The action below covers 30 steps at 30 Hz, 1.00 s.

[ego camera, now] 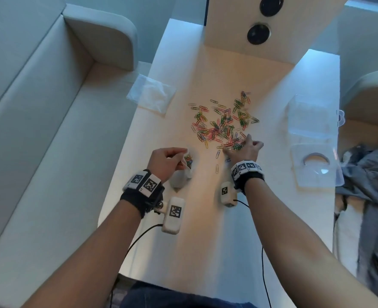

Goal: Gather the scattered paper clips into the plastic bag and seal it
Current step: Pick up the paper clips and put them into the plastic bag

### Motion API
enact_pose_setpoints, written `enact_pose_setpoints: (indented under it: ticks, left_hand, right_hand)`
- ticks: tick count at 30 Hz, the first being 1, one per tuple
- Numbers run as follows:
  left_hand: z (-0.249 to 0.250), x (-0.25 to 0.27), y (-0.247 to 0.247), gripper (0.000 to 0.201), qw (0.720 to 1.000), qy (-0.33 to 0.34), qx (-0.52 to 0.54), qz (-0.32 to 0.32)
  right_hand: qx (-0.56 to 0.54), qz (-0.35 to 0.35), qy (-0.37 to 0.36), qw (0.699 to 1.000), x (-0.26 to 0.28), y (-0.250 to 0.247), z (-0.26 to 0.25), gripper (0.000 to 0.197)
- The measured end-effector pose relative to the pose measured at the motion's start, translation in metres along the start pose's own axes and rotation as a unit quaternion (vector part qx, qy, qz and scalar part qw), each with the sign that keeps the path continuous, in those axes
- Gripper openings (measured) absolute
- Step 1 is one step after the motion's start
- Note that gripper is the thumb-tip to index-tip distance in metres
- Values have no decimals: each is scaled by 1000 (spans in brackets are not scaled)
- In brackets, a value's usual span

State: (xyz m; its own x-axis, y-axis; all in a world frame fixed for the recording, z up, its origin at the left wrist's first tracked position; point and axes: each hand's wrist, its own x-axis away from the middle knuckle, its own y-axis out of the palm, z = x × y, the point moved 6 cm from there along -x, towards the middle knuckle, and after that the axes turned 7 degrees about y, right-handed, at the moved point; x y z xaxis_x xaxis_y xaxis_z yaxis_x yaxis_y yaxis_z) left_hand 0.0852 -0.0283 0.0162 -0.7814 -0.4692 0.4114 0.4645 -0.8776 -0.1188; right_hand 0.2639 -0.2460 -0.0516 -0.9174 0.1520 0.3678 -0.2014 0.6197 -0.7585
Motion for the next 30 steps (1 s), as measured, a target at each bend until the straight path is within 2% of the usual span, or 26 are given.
enact_pose_setpoints:
  ticks: [6, 10, 13, 15, 16, 17, 19, 21, 22, 23, 24, 26, 28, 30]
  left_hand:
    - [-1, -6, -9, 18, 1000, -18, 24, 0]
    - [-1, -11, -5, 18, 1000, -14, 17, -6]
    - [2, -15, 2, 17, 1000, -8, 22, -10]
    - [5, -18, 7, 16, 1000, -6, 24, -14]
    - [5, -19, 11, 16, 1000, -5, 23, -16]
    - [6, -20, 14, 16, 1000, -5, 22, -18]
    - [9, -23, 22, 16, 1000, -6, 23, -20]
    - [11, -26, 31, 16, 999, -8, 20, -23]
    - [13, -27, 35, 16, 999, -8, 18, -25]
    - [14, -28, 40, 17, 1000, -6, 15, -26]
    - [15, -30, 44, 17, 1000, -2, 15, -26]
    - [19, -34, 50, 17, 1000, 3, 10, -26]
    - [23, -39, 53, 17, 1000, 12, -2, -25]
    - [27, -42, 53, 19, 999, 19, -11, -26]
  right_hand:
    - [57, 13, -124, 990, 0, 10, -19, 35]
    - [105, 7, -171, 980, 3, 3, -24, 16]
    - [83, -12, -112, 990, -3, -10, -19, 10]
    - [-24, -43, -16, 999, -7, -21, -5, 10]
    - [-118, -81, 47, 989, -6, -21, 4, 12]
    - [-228, -128, 106, 959, -2, -20, 9, 19]
    - [-425, -209, 166, 865, 8, -17, 8, 27]
    - [-520, -290, 177, 784, 21, -13, -5, 28]
    - [-540, -333, 175, 753, 30, -11, -15, 27]
    - [-537, -373, 166, 739, 39, -8, -25, 25]
    - [-518, -414, 144, 735, 49, -6, -37, 21]
    - [-445, -458, 91, 764, 63, 0, -55, 15]
    - [-367, -451, 49, 812, 67, 4, -65, 10]
    - [-275, -403, 2, 873, 59, 6, -70, 10]
